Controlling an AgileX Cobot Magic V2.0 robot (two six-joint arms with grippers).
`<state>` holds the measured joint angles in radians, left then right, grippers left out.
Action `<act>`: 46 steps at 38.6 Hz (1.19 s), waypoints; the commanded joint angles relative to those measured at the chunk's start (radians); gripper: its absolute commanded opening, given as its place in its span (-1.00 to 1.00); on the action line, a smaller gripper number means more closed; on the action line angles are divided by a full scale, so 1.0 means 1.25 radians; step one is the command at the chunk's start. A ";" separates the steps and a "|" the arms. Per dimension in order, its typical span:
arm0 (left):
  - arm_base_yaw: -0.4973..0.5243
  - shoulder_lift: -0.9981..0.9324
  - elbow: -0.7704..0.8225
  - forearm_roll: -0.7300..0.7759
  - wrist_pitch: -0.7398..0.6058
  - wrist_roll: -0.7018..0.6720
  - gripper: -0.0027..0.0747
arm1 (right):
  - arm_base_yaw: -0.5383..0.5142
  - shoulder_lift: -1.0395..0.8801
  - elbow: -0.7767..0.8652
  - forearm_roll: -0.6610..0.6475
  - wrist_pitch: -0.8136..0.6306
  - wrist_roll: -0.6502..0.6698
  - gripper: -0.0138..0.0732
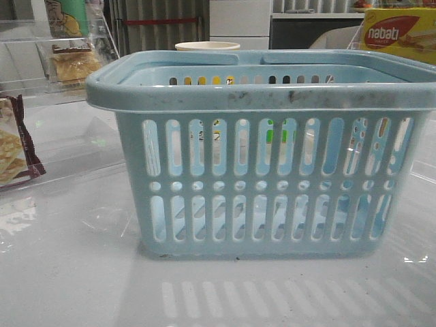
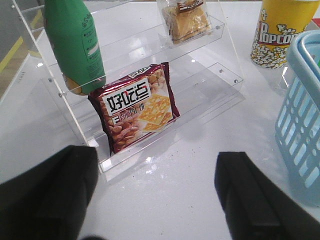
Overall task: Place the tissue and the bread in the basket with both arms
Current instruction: 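Carry the tissue pack over the blue basket with the right gripper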
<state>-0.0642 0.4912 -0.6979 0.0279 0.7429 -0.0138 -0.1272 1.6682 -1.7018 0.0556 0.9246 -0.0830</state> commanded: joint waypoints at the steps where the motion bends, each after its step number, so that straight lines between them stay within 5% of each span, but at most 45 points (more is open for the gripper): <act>1: -0.005 0.008 -0.022 -0.004 -0.066 0.001 0.49 | 0.050 -0.090 -0.026 0.013 -0.023 -0.022 -0.36; 17: -0.005 0.008 -0.022 -0.004 -0.068 0.001 0.49 | 0.345 -0.124 0.031 0.014 -0.008 -0.026 -0.36; 28: -0.005 0.008 -0.022 -0.004 -0.068 0.001 0.49 | 0.426 -0.073 0.140 0.025 -0.033 -0.026 -0.34; 32: -0.005 0.008 -0.022 -0.004 -0.068 0.001 0.49 | 0.426 -0.053 0.149 0.036 -0.030 -0.026 -0.16; 39: -0.005 0.008 -0.020 -0.004 -0.068 0.001 0.49 | 0.426 -0.043 0.149 0.036 -0.053 -0.026 0.57; 46: -0.005 0.008 -0.003 -0.004 -0.084 0.001 0.49 | 0.426 -0.073 0.149 0.032 -0.073 -0.026 0.73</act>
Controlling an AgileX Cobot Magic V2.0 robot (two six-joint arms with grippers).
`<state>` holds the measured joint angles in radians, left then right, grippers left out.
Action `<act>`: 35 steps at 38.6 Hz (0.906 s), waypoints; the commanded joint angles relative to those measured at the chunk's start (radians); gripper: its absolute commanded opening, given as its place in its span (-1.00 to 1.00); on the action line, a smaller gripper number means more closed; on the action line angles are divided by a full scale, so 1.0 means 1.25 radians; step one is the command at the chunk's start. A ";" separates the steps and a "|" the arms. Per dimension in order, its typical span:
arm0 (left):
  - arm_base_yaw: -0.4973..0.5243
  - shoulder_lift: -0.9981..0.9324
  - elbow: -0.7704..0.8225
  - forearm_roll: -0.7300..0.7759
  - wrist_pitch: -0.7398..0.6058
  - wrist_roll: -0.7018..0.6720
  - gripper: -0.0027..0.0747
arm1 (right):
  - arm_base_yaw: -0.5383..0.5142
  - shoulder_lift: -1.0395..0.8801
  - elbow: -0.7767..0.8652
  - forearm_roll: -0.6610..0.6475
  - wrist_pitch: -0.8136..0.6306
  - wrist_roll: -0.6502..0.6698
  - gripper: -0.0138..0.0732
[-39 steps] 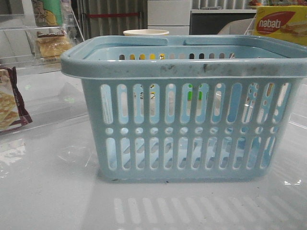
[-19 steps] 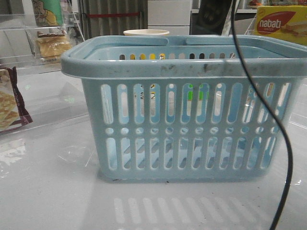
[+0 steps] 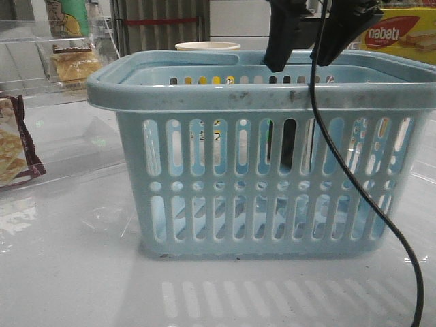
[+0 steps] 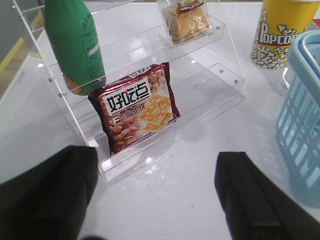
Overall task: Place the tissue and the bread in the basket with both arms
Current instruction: 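Carry the tissue pack over the blue basket with the right gripper, then open the right gripper to drop the tissue pack into the basket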
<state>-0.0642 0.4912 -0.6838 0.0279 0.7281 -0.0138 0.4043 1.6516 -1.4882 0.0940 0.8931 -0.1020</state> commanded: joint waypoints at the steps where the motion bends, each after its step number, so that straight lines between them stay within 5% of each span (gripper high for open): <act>1: -0.005 0.008 -0.010 -0.004 -0.075 0.001 0.49 | 0.001 -0.067 -0.022 0.002 -0.046 -0.011 0.73; 11: -0.005 0.008 0.002 -0.004 -0.083 0.001 0.49 | 0.001 -0.218 0.034 -0.002 -0.074 -0.017 0.73; 35: -0.005 0.008 0.002 -0.004 -0.123 0.001 0.49 | 0.001 -0.676 0.414 -0.027 -0.121 -0.018 0.73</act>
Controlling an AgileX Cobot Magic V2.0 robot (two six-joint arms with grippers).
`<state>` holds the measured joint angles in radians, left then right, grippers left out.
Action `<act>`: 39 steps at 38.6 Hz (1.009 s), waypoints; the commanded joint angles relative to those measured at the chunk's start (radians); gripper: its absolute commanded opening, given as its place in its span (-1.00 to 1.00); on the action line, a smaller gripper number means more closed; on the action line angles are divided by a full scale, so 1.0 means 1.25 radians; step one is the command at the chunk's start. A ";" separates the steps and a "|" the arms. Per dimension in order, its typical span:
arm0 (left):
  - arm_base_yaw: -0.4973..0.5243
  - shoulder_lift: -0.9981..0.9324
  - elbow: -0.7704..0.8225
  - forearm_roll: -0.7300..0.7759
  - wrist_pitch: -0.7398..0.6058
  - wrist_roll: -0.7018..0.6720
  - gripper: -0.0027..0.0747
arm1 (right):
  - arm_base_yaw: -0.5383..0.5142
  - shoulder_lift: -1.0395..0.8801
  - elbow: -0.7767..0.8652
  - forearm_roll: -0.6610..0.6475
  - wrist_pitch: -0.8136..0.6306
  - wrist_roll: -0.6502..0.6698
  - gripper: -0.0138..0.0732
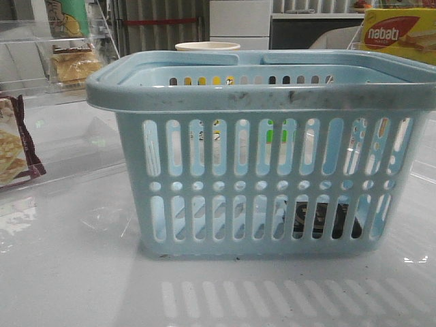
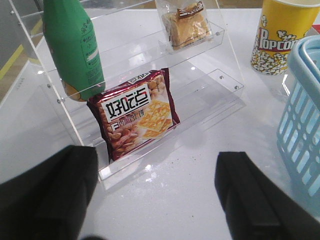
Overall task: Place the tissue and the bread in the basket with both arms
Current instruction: 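Open the right gripper to drop the tissue pack into the basket, then reach the left gripper to the wrapped bread and grasp it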
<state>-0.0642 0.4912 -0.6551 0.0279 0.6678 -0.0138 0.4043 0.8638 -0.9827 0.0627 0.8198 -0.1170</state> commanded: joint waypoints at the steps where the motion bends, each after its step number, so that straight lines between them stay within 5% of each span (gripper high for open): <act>1: -0.005 0.008 -0.021 -0.004 -0.078 0.001 0.49 | 0.001 -0.061 0.019 -0.002 -0.062 -0.006 0.73; 20: -0.005 0.124 -0.064 -0.004 -0.147 0.034 0.62 | 0.000 -0.122 0.056 -0.002 -0.054 -0.006 0.73; 24: -0.007 0.230 -0.117 -0.004 -0.159 0.034 0.77 | 0.000 -0.122 0.056 -0.002 -0.054 -0.006 0.73; 39: -0.048 0.722 -0.462 -0.022 -0.261 0.034 0.76 | 0.000 -0.122 0.056 -0.002 -0.053 -0.006 0.73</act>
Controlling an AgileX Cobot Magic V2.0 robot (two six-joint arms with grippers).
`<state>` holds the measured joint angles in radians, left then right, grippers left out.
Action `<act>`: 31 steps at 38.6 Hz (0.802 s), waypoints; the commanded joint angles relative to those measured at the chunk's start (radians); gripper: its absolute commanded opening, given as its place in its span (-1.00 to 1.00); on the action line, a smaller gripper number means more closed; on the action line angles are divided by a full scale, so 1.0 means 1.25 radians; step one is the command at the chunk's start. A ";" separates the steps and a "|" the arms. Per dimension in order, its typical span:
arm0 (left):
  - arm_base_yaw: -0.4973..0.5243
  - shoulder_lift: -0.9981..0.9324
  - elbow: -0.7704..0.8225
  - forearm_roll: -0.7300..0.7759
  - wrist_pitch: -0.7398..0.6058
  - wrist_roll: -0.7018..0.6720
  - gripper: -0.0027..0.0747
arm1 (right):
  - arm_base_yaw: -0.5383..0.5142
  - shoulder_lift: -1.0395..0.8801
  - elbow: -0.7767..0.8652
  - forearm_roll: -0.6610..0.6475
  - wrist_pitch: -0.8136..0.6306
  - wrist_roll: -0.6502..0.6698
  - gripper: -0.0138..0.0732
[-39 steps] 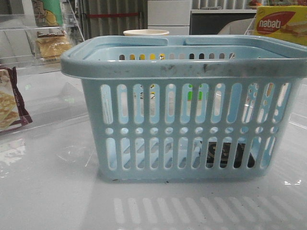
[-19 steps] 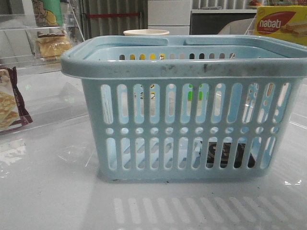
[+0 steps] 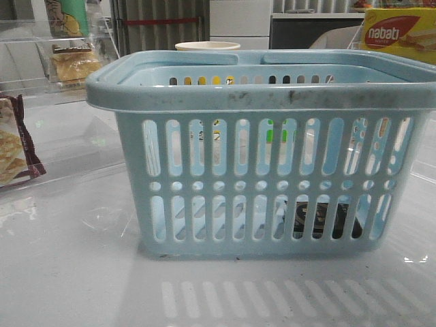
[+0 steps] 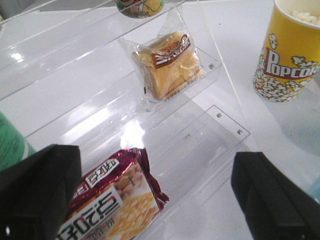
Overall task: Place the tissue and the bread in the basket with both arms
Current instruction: 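Reach the left gripper to the wrapped bread and grasp it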
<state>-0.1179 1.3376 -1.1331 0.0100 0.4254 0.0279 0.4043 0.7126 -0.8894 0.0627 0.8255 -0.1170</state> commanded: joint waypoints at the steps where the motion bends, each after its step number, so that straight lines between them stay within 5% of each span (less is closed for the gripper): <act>1: -0.005 0.074 -0.100 -0.008 -0.067 0.001 0.76 | 0.000 -0.001 -0.019 -0.002 -0.058 -0.006 0.73; 17: 0.014 0.431 -0.425 0.049 -0.078 0.001 0.76 | 0.000 -0.001 -0.019 -0.002 -0.058 -0.006 0.73; 31: 0.018 0.512 -0.450 0.026 -0.146 0.001 0.76 | 0.000 -0.001 -0.019 -0.002 -0.058 -0.006 0.73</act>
<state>-0.0946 2.0255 -1.6593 0.0545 0.3437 0.0301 0.4043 0.7126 -0.8894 0.0627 0.8255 -0.1170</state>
